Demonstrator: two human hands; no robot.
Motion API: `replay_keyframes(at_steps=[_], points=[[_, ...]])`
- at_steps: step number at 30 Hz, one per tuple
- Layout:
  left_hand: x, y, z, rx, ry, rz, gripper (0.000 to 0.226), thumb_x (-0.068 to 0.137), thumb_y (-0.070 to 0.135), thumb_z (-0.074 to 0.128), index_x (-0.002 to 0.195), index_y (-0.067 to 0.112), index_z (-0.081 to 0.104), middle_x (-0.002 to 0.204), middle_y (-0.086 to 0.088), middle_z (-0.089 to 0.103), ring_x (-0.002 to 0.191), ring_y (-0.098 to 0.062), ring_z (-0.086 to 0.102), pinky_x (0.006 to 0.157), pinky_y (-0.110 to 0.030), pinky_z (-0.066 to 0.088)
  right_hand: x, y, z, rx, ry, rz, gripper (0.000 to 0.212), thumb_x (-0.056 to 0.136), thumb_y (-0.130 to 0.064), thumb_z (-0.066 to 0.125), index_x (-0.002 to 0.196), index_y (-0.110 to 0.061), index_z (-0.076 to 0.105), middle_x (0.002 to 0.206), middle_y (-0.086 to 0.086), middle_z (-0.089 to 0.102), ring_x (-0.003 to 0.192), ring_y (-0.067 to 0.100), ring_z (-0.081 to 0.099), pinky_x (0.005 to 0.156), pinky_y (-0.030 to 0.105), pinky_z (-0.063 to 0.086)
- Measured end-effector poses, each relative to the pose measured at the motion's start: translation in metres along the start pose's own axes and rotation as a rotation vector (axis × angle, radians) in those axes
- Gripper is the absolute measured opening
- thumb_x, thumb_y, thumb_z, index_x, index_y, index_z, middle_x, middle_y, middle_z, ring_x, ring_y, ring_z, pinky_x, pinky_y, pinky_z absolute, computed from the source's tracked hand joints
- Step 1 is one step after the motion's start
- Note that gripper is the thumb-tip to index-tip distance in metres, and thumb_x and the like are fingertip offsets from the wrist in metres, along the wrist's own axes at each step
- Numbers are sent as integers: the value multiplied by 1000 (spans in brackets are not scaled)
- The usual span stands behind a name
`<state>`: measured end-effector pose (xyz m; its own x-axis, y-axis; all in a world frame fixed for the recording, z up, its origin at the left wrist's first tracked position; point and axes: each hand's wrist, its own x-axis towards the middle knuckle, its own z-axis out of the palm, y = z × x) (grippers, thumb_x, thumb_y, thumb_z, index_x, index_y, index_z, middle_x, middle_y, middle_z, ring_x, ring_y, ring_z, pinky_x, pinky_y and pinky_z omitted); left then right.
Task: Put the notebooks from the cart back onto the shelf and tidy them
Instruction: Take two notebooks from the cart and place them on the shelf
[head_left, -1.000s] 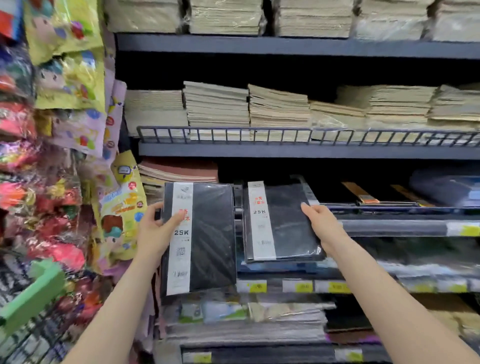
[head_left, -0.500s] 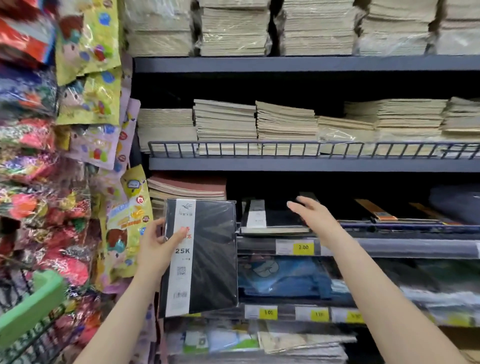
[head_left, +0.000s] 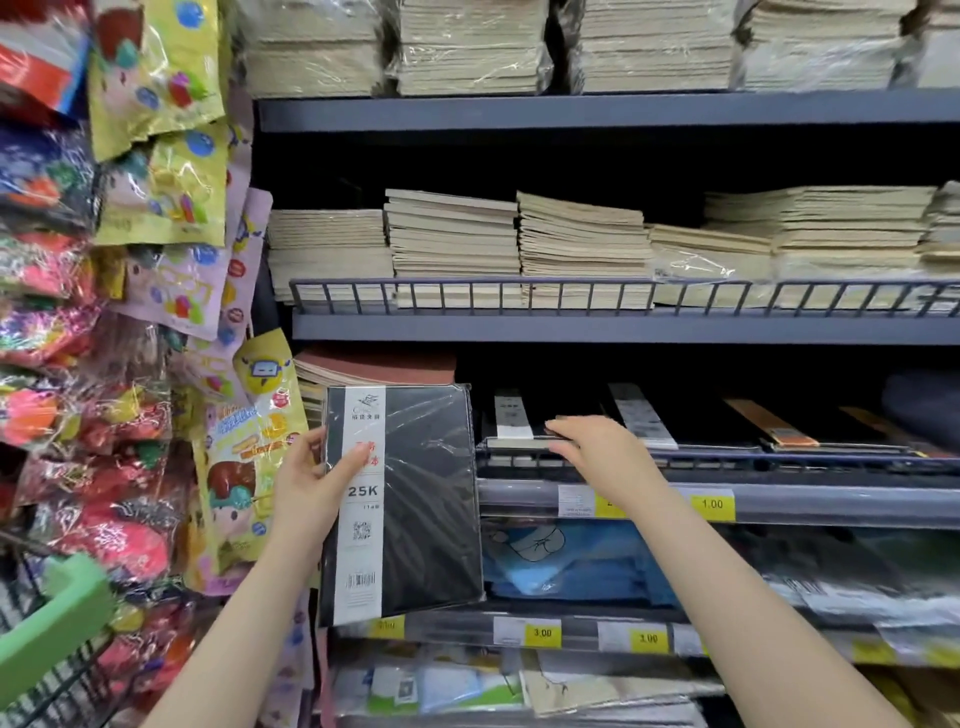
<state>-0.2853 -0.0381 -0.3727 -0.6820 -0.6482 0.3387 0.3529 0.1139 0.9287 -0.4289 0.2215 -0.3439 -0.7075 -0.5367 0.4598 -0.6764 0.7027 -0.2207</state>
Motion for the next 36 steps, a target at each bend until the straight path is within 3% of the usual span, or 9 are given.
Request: replay_keyframes(at_steps=[7, 11, 15, 18, 21, 23, 26, 30, 36], points=[[-1, 2, 2, -13, 5, -11, 29, 79, 16, 71, 96, 30, 52, 90, -2, 70, 67, -13, 71, 51, -24, 55, 20, 11, 6, 16, -201, 108, 39, 97, -23, 30, 133, -25, 46, 137, 4, 51, 121, 24, 48, 97, 34, 41], [-6, 7, 8, 15, 7, -24, 33, 78, 18, 71, 105, 24, 52, 93, -4, 71, 68, -15, 71, 52, -25, 56, 11, 8, 2, -51, -138, 34, 44, 98, -28, 32, 140, -18, 34, 149, 2, 34, 139, 18, 24, 114, 37, 11], [-15, 12, 30, -64, -26, -39, 38, 79, 17, 71, 111, 17, 51, 89, -6, 71, 63, -12, 70, 54, -26, 55, -56, -20, -6, 505, 81, 95, 52, 93, -40, 42, 141, -24, 31, 146, -5, 35, 133, 8, 32, 113, 34, 25], [-29, 17, 62, -124, -74, -77, 34, 80, 17, 70, 108, 19, 51, 83, 0, 71, 61, -10, 69, 51, -23, 53, -108, -45, 2, 966, -119, 231, 59, 89, -40, 48, 140, -40, 19, 146, -18, 26, 117, -1, 45, 90, 36, 49], [-39, 16, 94, -181, -114, -130, 22, 81, 15, 68, 96, 21, 53, 76, 2, 70, 59, -7, 68, 49, -19, 51, -129, -38, 19, 1171, 1, 312, 65, 90, -21, 53, 140, -45, 18, 144, -24, 27, 113, 5, 54, 58, 25, 55], [-37, 11, 107, -50, -136, -74, 12, 87, 24, 61, 96, 18, 57, 83, 1, 69, 69, -9, 66, 57, -12, 49, -132, -25, 15, 1244, 84, 353, 55, 91, -16, 51, 136, -40, 31, 137, -8, 48, 108, 15, 59, 53, 22, 55], [-24, -3, 105, 365, -180, 252, 22, 95, 25, 46, 101, 14, 64, 96, 7, 65, 86, -2, 56, 69, -1, 37, -129, -8, 0, 1395, 129, 440, 43, 92, -14, 48, 133, -27, 42, 124, 3, 59, 88, 18, 64, 44, 26, 50], [-5, -30, 92, 905, -329, 625, 32, 92, 23, 50, 121, 11, 56, 118, -5, 61, 110, -21, 52, 96, -26, 35, -101, 11, -16, 1321, 159, 484, 43, 92, -17, 49, 135, -21, 42, 135, 3, 50, 86, 12, 60, 43, 22, 49], [-1, -37, 96, 898, -284, 523, 52, 94, 38, 41, 140, 14, 35, 124, -5, 57, 118, -25, 44, 103, -35, 29, -15, 22, -15, 1223, 175, 513, 52, 93, -17, 50, 141, -13, 31, 145, 1, 34, 89, 9, 59, 45, 20, 50]])
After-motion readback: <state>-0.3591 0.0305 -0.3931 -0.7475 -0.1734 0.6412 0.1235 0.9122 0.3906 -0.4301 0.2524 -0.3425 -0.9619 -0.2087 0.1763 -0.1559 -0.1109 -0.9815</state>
